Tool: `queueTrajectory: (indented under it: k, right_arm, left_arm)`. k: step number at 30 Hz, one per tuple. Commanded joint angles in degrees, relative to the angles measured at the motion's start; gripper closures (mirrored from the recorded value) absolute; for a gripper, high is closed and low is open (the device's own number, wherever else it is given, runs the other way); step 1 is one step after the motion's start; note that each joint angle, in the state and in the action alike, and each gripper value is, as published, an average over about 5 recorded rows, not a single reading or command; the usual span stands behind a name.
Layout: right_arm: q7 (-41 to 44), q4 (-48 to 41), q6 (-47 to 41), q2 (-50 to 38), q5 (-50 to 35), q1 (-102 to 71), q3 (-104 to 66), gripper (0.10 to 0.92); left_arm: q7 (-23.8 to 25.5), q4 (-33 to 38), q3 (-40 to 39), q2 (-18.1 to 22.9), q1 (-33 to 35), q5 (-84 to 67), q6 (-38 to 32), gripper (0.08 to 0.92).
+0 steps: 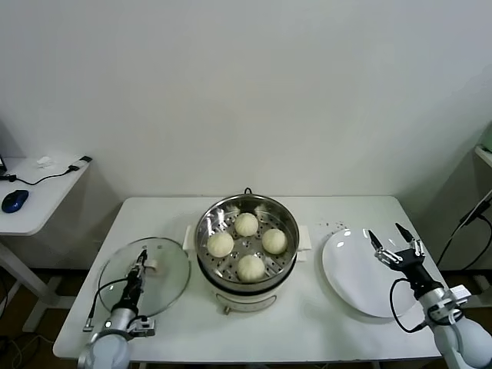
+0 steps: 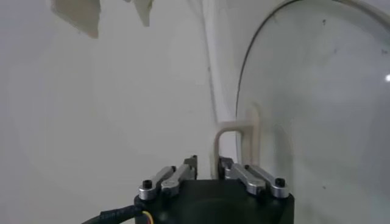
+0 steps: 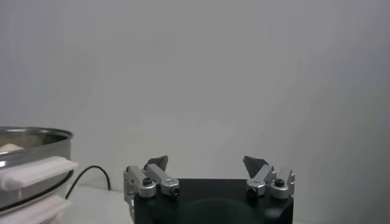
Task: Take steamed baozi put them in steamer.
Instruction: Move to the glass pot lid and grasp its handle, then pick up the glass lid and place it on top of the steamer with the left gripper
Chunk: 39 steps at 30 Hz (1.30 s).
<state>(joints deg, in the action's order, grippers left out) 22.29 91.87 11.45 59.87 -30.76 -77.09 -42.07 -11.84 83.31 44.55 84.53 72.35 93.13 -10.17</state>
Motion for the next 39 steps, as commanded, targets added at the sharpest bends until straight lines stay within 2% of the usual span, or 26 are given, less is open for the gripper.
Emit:
queueTrajectory:
  k: [1, 6, 15, 25, 31, 36, 39]
  right_arm:
    - [0.33, -0.97, 0.46, 0.12, 0.05, 0.07, -0.83, 0.203]
    - [0.57, -1.62, 0.78, 0.01, 0.02, 0.2, -1.44, 0.203]
    - [0.83, -2.73, 1.08, -0.31, 0.35, 0.89, -2.07, 0.203]
    - [0.89, -4.31, 1.27, -0.41, 1.84, 1.97, -1.75, 0.203]
    - [0.97, -5.8, 1.88, -0.63, 4.33, 3.23, -0.79, 0.203]
    - [1.05, -6.46, 2.37, -0.69, 6.33, 3.93, 0.03, 0.203]
    - [0.92, -6.61, 2.34, -0.65, 6.83, 4.19, 0.45, 0.203]
  left_arm:
    - [0.02, 1.99, 0.34, -0.74, 0.55, -2.47, -1.28, 0.72]
    - [0.63, 7.21, 0.69, -1.86, 2.81, -6.0, -1.43, 0.841]
    - [2.33, 20.07, 3.91, -2.51, 10.29, -13.94, 0.56, 0.85]
    - [0.26, 35.07, 5.29, -5.55, 19.19, -19.8, 10.06, 0.85]
    - [1.52, 41.37, -1.28, -10.75, 18.32, -21.1, 19.26, 0.85]
    - [5.59, 43.47, -15.13, -17.0, 14.45, -20.7, 30.2, 0.85]
    - [8.08, 43.49, -24.03, -18.9, 11.61, -18.08, 35.9, 0.85]
